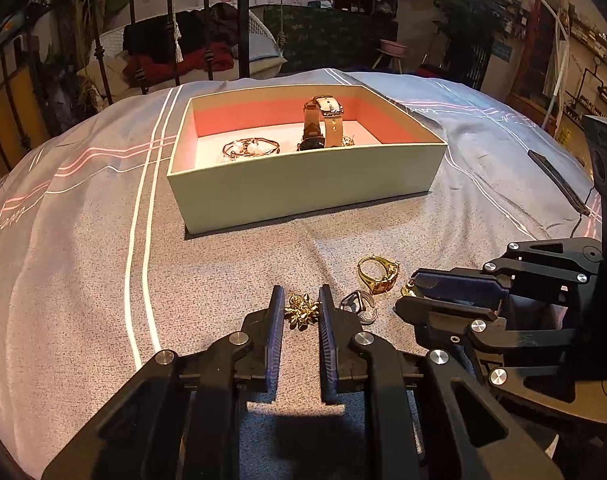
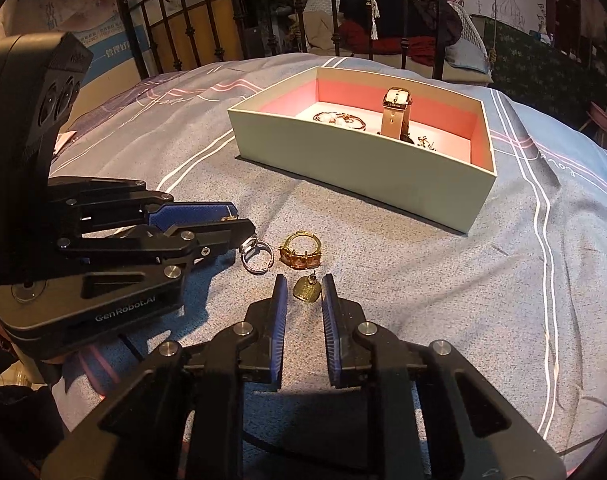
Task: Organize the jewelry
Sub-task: 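Grasp the gold flower brooch with the left tool while the right tool grasps the gold tag pendant, then carry the flower brooch and tag pendant into the box with both tools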
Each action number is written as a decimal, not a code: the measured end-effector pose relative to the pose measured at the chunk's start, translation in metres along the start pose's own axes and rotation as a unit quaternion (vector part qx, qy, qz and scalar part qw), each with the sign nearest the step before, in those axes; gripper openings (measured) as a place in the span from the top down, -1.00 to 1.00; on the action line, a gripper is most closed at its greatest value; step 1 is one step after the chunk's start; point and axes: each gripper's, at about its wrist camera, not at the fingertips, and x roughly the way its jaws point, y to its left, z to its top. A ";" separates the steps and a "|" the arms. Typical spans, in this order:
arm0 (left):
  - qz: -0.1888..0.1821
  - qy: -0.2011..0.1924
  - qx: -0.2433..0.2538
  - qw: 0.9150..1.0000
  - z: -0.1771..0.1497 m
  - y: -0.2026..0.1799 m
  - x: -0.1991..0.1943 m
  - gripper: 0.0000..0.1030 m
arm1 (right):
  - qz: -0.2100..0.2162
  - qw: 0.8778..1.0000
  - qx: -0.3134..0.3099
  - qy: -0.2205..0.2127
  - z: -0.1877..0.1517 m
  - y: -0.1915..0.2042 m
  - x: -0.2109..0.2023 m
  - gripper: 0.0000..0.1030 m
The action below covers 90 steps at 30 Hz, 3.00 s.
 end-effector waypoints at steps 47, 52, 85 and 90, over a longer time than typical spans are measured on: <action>-0.010 -0.025 -0.022 0.999 0.003 0.003 -0.015 0.67 | -0.014 0.998 0.006 -0.066 -0.003 0.001 -0.028 0.72; -0.012 -0.028 -0.033 0.999 0.009 0.003 -0.016 0.67 | -0.013 0.997 0.006 -0.076 0.002 0.000 -0.033 0.72; 0.011 -0.052 -0.051 0.997 0.117 0.012 0.017 0.67 | -0.062 0.991 0.050 -0.108 0.093 -0.051 -0.014 0.72; 0.016 -0.039 -0.051 0.998 0.120 0.015 0.027 0.67 | -0.079 0.992 0.060 -0.081 0.091 -0.059 0.003 0.72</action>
